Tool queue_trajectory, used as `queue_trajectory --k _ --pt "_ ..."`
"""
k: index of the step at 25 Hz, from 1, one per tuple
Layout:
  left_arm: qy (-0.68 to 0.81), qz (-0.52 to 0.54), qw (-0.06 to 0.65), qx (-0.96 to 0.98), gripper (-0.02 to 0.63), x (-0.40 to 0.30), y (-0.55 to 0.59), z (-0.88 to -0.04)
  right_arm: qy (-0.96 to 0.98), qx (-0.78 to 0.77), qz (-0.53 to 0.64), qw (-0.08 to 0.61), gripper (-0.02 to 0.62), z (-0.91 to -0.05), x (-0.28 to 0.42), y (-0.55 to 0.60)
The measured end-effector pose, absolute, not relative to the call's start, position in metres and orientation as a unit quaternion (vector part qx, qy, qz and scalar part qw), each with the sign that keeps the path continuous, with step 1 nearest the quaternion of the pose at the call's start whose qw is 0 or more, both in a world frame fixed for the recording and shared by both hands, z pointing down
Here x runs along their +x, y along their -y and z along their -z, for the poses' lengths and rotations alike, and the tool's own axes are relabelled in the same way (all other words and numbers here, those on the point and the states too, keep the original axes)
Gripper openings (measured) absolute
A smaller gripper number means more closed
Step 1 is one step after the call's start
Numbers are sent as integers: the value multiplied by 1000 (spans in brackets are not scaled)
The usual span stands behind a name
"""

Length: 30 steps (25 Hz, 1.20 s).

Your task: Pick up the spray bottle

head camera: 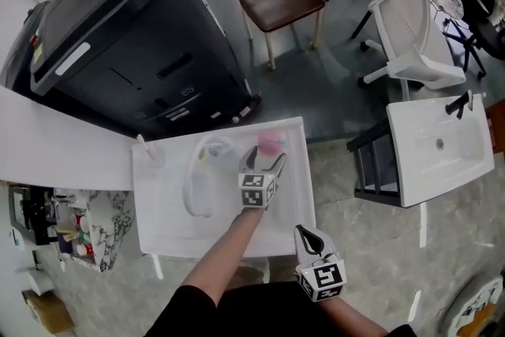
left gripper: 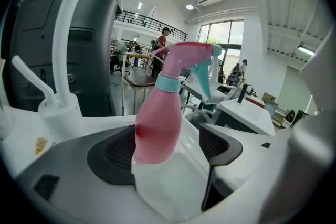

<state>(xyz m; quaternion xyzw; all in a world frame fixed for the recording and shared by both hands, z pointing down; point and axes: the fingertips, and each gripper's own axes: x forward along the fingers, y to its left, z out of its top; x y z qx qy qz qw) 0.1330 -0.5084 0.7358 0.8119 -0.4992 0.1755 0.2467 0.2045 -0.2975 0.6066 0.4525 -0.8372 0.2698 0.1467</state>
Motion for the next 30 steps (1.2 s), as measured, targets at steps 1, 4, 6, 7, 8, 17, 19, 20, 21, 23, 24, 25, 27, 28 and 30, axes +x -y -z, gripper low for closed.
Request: queue_trajectory --k 1,4,6,7,8,17,19,20,21,23,24,25,27,28,30 --pt "500 -180 246 811 376 133 511 -740 836 453 -271 148 0 -608 206 298" --pt "507 -190 237 807 388 134 520 -750 834 453 -275 153 0 -614 211 299" --pt "512 -195 229 805 391 135 526 -755 832 453 -280 156 0 -618 214 298" --pt "513 -196 226 805 391 135 529 -756 831 453 -283 157 0 -619 213 297" --pt "513 -196 222 805 393 134 531 -757 831 452 -285 158 0 -620 212 294" --pt "528 -204 198 800 393 134 548 -767 832 444 -288 170 0 -624 209 280" --pt "530 -199 199 800 393 133 551 -769 829 447 -289 171 0 -626 213 281" --pt "530 -196 201 800 391 133 553 -769 827 450 -289 171 -1 -627 216 281" --pt "529 -190 203 801 391 133 554 -769 826 452 -290 172 0 -627 218 281" --pt "521 -177 211 808 391 137 556 -767 822 456 -292 174 0 -629 222 280" --pt "515 -174 214 812 391 139 555 -766 821 458 -292 175 0 -629 224 281" --pt "510 -175 215 814 391 141 555 -766 820 459 -292 176 0 -630 226 281" --pt "508 -173 217 815 391 142 552 -764 819 462 -291 176 0 -629 229 282" --pt "511 -168 219 814 391 141 551 -762 819 463 -291 175 0 -629 230 284" --pt "517 -160 215 813 391 138 549 -754 818 466 -290 170 0 -628 230 288"
